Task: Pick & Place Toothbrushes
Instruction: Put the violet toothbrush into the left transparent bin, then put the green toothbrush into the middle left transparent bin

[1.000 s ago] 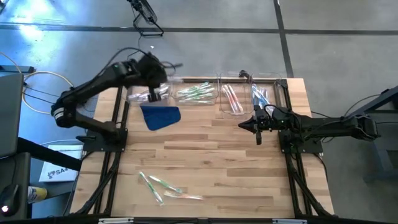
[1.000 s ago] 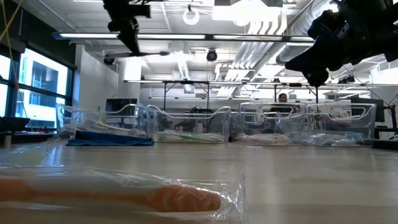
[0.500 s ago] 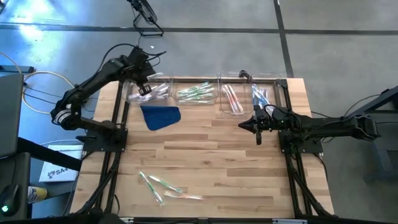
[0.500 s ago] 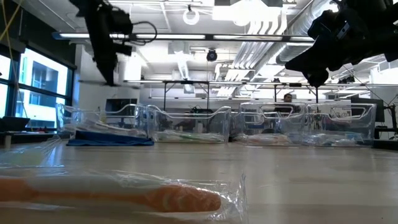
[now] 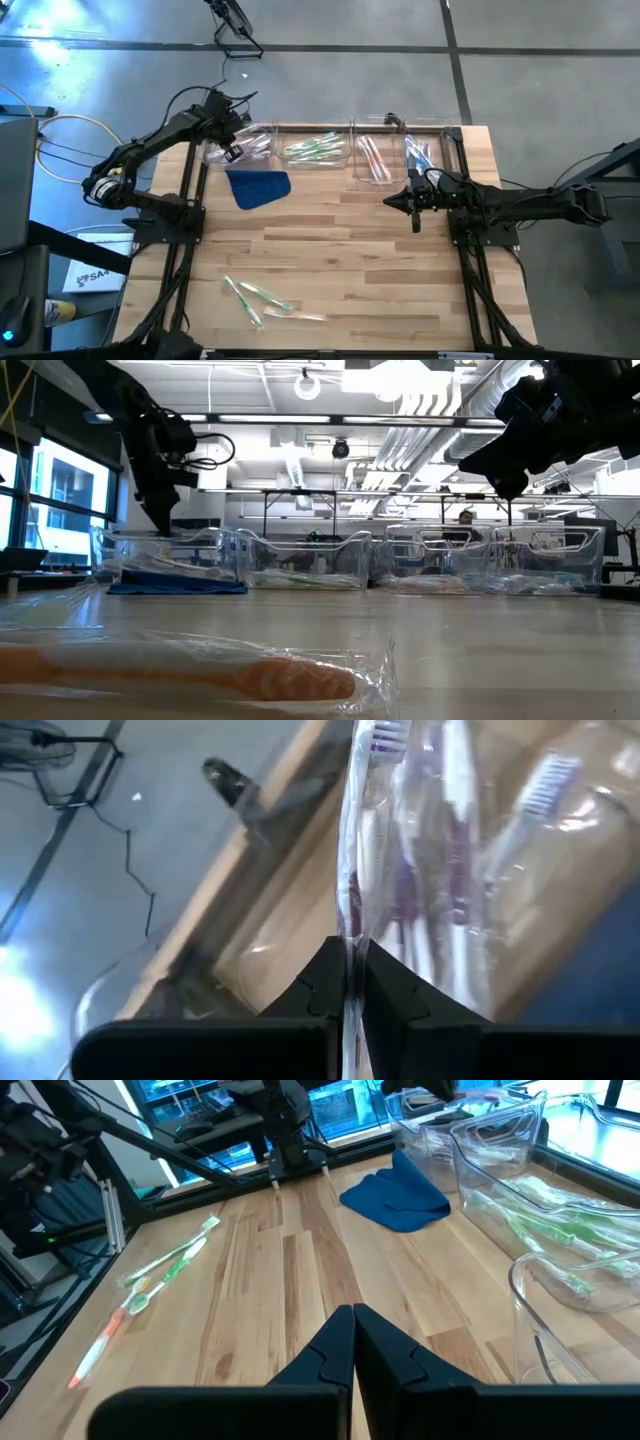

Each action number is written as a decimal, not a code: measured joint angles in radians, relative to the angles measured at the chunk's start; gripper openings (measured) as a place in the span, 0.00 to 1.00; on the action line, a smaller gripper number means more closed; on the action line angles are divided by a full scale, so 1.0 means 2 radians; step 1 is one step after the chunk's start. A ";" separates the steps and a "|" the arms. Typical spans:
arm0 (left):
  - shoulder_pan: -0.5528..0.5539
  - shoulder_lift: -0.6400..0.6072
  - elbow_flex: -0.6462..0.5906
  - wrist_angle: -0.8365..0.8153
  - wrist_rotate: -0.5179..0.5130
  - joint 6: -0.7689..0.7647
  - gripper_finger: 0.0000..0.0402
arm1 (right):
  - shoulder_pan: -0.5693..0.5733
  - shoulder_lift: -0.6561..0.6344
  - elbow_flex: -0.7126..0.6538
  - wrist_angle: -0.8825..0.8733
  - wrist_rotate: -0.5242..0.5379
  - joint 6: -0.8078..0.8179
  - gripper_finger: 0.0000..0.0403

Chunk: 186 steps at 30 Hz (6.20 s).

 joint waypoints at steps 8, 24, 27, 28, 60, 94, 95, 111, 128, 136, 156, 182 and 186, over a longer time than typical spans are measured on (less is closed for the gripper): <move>0.000 0.000 0.000 0.040 0.008 0.000 0.04 | 0.000 0.000 0.000 0.000 0.000 0.000 0.00; 0.000 0.000 0.000 0.041 0.007 -0.017 0.29 | 0.000 0.000 0.000 0.000 0.000 0.000 0.00; 0.000 0.000 0.000 0.046 0.007 -0.017 0.33 | 0.000 0.000 0.000 0.000 0.000 0.000 0.00; 0.000 0.000 0.000 0.046 0.007 -0.017 0.33 | 0.000 0.000 0.000 0.000 0.000 0.000 0.00; -0.093 -0.114 0.000 0.021 0.114 0.080 0.33 | 0.000 0.000 0.000 0.000 0.000 0.000 0.00; -0.715 -0.007 0.000 0.065 0.070 -0.107 0.33 | 0.000 0.000 0.000 0.000 0.000 0.002 0.00; -0.718 0.000 0.000 0.075 0.073 -0.116 0.33 | 0.000 0.000 0.000 0.000 0.000 0.002 0.00; -0.788 0.083 0.000 0.117 0.118 -0.188 0.33 | 0.000 0.000 0.000 -0.008 0.000 0.002 0.00; -0.846 0.092 0.000 0.102 0.100 -0.281 0.33 | 0.000 0.000 0.000 -0.008 0.000 0.013 0.00; -0.845 0.097 -0.007 0.078 0.090 -0.293 0.33 | 0.000 0.000 0.000 -0.008 0.000 0.013 0.00; -0.844 0.201 -0.012 0.109 0.117 -0.293 0.33 | 0.000 0.000 0.000 -0.008 0.000 0.014 0.00; -0.842 0.194 -0.013 0.101 0.111 -0.288 0.04 | 0.000 0.000 0.000 -0.008 0.000 0.014 0.00; -0.821 0.171 0.000 0.024 0.106 -0.272 0.04 | 0.000 0.000 0.000 -0.008 0.000 0.014 0.00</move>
